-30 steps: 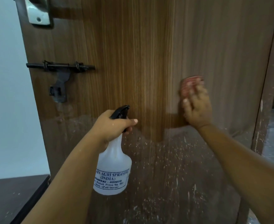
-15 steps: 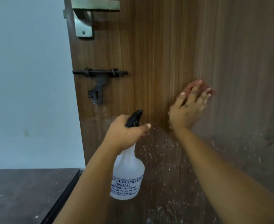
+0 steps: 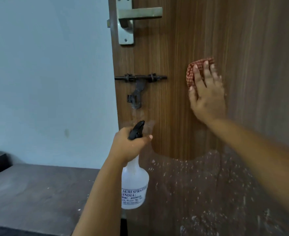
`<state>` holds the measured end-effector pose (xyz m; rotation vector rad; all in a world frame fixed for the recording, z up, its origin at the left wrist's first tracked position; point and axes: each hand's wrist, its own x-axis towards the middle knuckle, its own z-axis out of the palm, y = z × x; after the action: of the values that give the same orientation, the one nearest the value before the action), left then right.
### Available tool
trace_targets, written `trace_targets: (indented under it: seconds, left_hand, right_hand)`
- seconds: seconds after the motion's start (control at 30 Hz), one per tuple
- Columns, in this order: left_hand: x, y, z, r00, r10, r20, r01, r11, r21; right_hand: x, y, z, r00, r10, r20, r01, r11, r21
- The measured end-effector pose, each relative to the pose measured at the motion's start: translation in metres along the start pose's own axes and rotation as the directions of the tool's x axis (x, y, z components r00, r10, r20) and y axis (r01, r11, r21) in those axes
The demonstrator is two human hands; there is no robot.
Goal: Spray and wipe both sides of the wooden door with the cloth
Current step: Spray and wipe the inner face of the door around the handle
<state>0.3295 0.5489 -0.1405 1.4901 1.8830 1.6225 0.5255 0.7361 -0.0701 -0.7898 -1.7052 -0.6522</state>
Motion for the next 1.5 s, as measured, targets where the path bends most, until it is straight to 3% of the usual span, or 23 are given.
trace_targets:
  seconds: [0.07,0.17,0.23,0.3,0.33,0.37,0.47,0.53,0.63,0.67,0.77,0.9,0.97,1.03,1.07,1.1,1.13,1.17,1.27,1.33,1.37,1.43,1.5]
  left_hand:
    - [-0.004,-0.007,-0.007,1.0,-0.024,0.008,0.025,0.996,-0.085]
    - [-0.01,-0.01,-0.018,0.996,-0.02,0.086,0.034,0.986,-0.165]
    - [-0.01,-0.009,-0.029,0.996,-0.011,0.085,0.028,0.979,-0.202]
    - [-0.006,-0.006,-0.036,0.996,0.002,0.09,0.019,0.974,-0.227]
    - [-0.003,-0.006,-0.04,0.996,0.011,0.085,0.007,0.978,-0.21]
    - [-0.001,-0.006,-0.043,0.997,0.022,0.073,-0.009,0.984,-0.178]
    - [0.004,-0.01,-0.049,0.999,0.03,0.045,-0.026,0.997,-0.077]
    - [0.004,-0.016,-0.052,0.999,0.013,0.037,-0.011,0.998,-0.055]
    - [0.003,-0.024,-0.054,0.999,-0.019,0.037,0.021,0.998,-0.064]
    - [0.002,-0.026,-0.054,0.999,-0.03,0.039,0.032,0.998,-0.06]
    - [0.001,-0.032,-0.054,0.996,-0.078,0.044,0.081,0.995,-0.066]
    - [-0.007,-0.043,-0.058,0.99,-0.064,0.129,0.073,0.995,-0.066]
    - [-0.011,-0.049,-0.059,0.991,-0.038,0.127,0.045,0.998,-0.05]
    - [-0.013,-0.055,-0.061,0.992,-0.041,0.116,0.051,0.994,-0.092]
    - [-0.014,-0.058,-0.061,0.994,-0.044,0.105,0.057,0.991,-0.118]
    - [-0.016,-0.061,-0.06,0.995,-0.043,0.09,0.055,0.99,-0.132]
    - [-0.02,-0.063,-0.057,0.995,-0.039,0.089,0.051,0.99,-0.135]
    - [-0.022,-0.063,-0.055,0.995,-0.033,0.097,0.045,0.991,-0.124]
    - [-0.025,-0.065,-0.04,0.991,-0.034,0.129,0.042,0.998,-0.056]
    - [-0.026,-0.067,-0.029,0.989,-0.041,0.142,0.048,0.998,-0.045]
    - [-0.028,-0.068,-0.024,0.989,-0.048,0.139,0.057,0.997,-0.06]
    - [-0.029,-0.068,-0.013,0.988,-0.049,0.145,0.062,0.994,-0.086]
    - [-0.03,-0.068,-0.007,0.985,-0.051,0.164,0.068,0.993,-0.096]
  right_hand:
    - [-0.013,-0.041,0.015,0.996,0.087,-0.012,-0.087,0.996,0.014]
    - [-0.05,-0.091,0.038,0.945,-0.304,0.119,0.308,0.951,-0.02]
    - [-0.061,-0.107,0.045,0.797,-0.574,0.186,0.584,0.812,0.001]
    - [-0.045,-0.101,0.041,0.573,-0.762,0.303,0.795,0.606,0.022]
    - [-0.032,-0.095,0.038,0.501,-0.796,0.339,0.842,0.54,0.022]
    - [-0.017,-0.086,0.033,0.494,-0.799,0.343,0.844,0.535,0.029]
    - [0.018,-0.05,0.014,0.682,-0.668,0.297,0.707,0.706,-0.037]
    - [0.016,-0.046,0.012,0.758,-0.604,0.247,0.634,0.772,-0.056]
    - [-0.022,-0.082,0.033,0.929,-0.35,0.118,0.353,0.936,-0.003]
    - [-0.038,-0.097,0.041,0.952,-0.288,0.103,0.285,0.958,0.04]
    - [-0.068,-0.116,0.052,0.92,-0.369,0.129,0.37,0.929,0.022]
    - [-0.083,-0.147,0.059,0.947,-0.305,0.104,0.305,0.952,0.009]
    - [-0.101,-0.17,0.068,0.823,-0.537,0.186,0.528,0.844,0.096]
    - [-0.119,-0.166,0.074,0.546,-0.804,0.236,0.794,0.586,0.161]
    - [-0.124,-0.153,0.073,0.404,-0.867,0.29,0.875,0.459,0.153]
    - [-0.125,-0.136,0.071,0.316,-0.89,0.33,0.908,0.384,0.166]
    - [-0.122,-0.116,0.066,0.32,-0.882,0.346,0.9,0.397,0.179]
    - [-0.113,-0.098,0.06,0.395,-0.857,0.331,0.868,0.467,0.172]
    - [-0.085,-0.047,0.039,0.724,-0.663,0.193,0.662,0.745,0.076]
    - [-0.078,-0.029,0.032,0.941,-0.331,0.071,0.325,0.942,0.084]
    - [-0.079,-0.028,0.033,0.997,-0.077,-0.018,0.079,0.99,0.117]
    - [-0.085,-0.044,0.04,0.924,0.342,-0.172,-0.315,0.934,0.167]
    - [-0.095,-0.074,0.048,0.887,0.413,-0.209,-0.388,0.909,0.151]
